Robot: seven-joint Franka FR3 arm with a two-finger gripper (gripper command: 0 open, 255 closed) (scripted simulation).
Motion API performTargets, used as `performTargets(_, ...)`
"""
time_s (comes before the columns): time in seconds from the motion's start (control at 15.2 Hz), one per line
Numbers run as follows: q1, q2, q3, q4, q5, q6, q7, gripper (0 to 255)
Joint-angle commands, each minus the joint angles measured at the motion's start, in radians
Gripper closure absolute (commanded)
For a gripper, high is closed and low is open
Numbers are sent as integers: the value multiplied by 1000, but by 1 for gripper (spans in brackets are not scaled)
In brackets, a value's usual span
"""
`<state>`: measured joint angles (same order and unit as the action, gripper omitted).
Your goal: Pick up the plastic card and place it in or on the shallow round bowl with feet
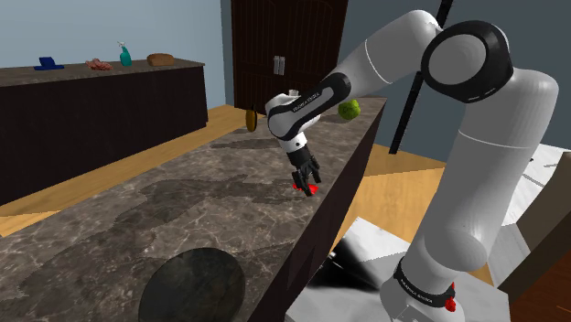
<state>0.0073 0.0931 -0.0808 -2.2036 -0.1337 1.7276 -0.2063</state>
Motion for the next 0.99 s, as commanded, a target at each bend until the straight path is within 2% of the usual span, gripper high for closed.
performTargets(0.0,0,0,0,0,0,0,0,0)
performTargets(0.07,0,0,0,0,0,0,0,0)
performTargets(0.13,0,0,0,0,0,0,0,255)
performTargets(0.73,0,0,0,0,0,0,0,255)
performTargets(0.92,1,-24,0,14,0,-38,-3,255)
